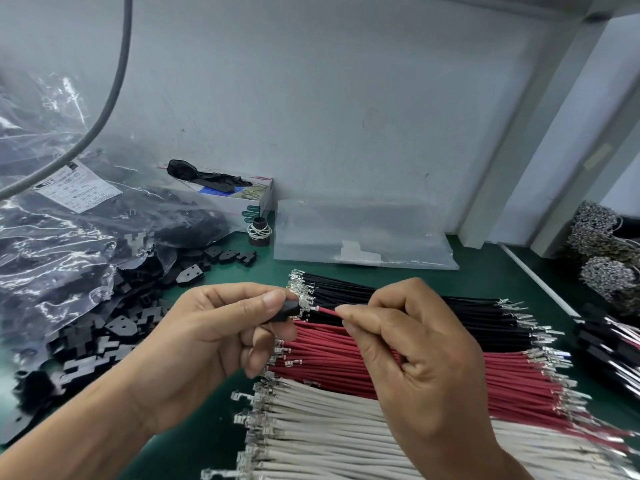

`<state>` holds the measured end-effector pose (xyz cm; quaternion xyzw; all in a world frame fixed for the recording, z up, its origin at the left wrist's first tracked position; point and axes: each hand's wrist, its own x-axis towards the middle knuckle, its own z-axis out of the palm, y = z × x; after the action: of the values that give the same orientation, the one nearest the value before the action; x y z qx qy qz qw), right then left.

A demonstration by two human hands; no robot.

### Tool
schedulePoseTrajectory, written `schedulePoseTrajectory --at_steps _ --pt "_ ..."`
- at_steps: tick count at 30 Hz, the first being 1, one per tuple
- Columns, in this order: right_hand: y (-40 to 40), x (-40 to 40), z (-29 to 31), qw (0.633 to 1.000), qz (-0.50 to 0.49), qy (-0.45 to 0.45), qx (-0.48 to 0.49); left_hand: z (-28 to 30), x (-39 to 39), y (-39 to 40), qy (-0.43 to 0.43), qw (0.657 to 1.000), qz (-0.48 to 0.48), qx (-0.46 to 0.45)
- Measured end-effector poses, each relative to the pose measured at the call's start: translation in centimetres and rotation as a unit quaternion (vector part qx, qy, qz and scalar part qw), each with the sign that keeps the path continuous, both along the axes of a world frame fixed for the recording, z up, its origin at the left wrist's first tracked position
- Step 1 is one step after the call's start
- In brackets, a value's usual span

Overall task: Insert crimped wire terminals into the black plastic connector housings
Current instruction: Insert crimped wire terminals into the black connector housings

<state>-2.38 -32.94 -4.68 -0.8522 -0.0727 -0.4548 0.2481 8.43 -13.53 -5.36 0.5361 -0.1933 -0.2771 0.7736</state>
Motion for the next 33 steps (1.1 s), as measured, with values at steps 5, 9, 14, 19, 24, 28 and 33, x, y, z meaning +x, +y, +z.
schedulePoseTrajectory --at_steps 5,9,14,19,24,28,33 --pt "-0.4 -0.1 0.0 0.999 0.016 0.007 -0.035 0.1 0.1 0.2 0.022 1.0 -0.009 -0.014" --pt "-0.8 -0.1 0.0 0.998 0.035 0.027 -0.049 0.1 0.1 0.3 0.027 0.999 -0.022 -0.008" --pt "-0.8 0.2 -0.1 0.997 0.039 0.054 -0.034 0.1 -0.2 0.1 0.009 0.999 -0.016 0.041" --pt "0.4 0.3 -0.5 0.996 0.029 0.07 -0.038 0.0 -0.7 -0.6 -0.014 0.999 0.014 0.041" --pt "-0.4 0.0 -0.2 0.995 0.01 0.091 -0.03 0.0 -1.1 -0.6 -0.211 0.969 0.068 0.106" --pt "-0.5 -0.2 0.0 0.992 0.009 0.113 -0.057 -0.1 -1.0 -0.6 -0.194 0.971 0.064 0.121" --pt "0.0 0.1 -0.3 0.992 0.007 0.106 -0.072 -0.1 -1.2 -0.8 -0.2 0.97 0.079 0.115"
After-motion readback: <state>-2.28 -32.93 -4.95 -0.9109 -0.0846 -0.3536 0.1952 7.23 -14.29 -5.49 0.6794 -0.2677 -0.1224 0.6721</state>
